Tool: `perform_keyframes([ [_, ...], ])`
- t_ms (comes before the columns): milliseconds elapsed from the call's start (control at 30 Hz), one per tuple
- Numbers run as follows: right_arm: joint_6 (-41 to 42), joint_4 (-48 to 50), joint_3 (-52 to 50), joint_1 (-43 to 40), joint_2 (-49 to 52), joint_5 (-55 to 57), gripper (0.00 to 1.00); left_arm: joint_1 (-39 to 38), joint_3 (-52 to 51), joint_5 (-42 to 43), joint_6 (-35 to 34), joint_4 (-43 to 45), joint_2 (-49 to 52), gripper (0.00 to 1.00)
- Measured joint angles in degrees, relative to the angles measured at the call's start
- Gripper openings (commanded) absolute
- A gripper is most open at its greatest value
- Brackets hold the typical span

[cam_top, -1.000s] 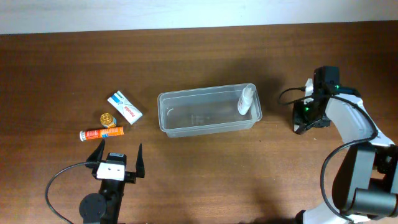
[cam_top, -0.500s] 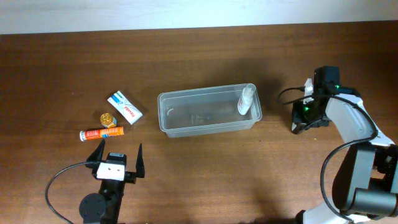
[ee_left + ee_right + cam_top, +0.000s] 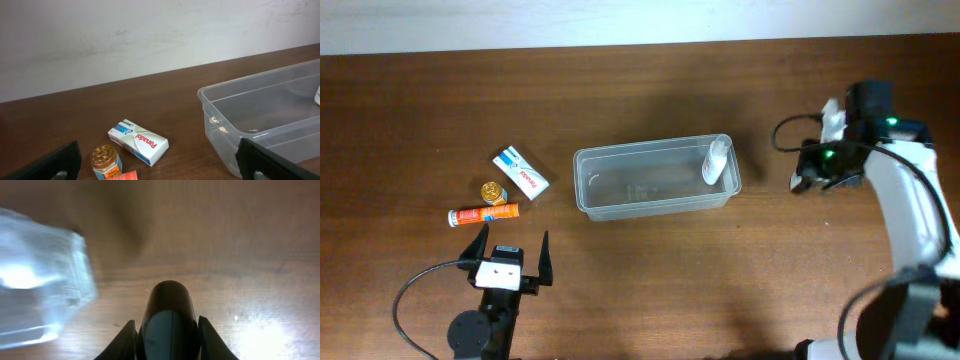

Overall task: Pack container
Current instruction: 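Carry the small bottle into the container beside the spray bottle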

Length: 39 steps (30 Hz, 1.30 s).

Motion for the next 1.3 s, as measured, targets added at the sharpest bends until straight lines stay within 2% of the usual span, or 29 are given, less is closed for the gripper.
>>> perform_keyframes([
  [267,0.02,0.04,3.87,1.79,-11.08,-8.20,0.17,0.00,0.00,0.00,0.00,-0.02,0.00,0.99],
  [533,0.02,2.21,3.93,14.43,-12.44,-10.95,0.17,0.00,0.00,0.00,0.00,-0.02,0.00,0.99],
  [733,0.48,4.37,3.96,23.78,-8.28,-7.98,0.18,0.00,0.00,0.00,0.00,-0.02,0.00,0.99],
  [867,1.22,4.96,3.96,27.12,-3.06,-4.98,0.18,0.00,0.00,0.00,0.00,-0.02,0.00,0.99],
  [1100,1.57,6.60,3.93,28.26,6.51,-2.32,0.18,0.00,0.00,0.00,0.00,-0.02,0.00,1.00],
  [1300,2.71,6.80,3.93,28.28,10.73,0.31,0.18,0.00,0.00,0.00,0.00,0.00,0.00,0.99],
])
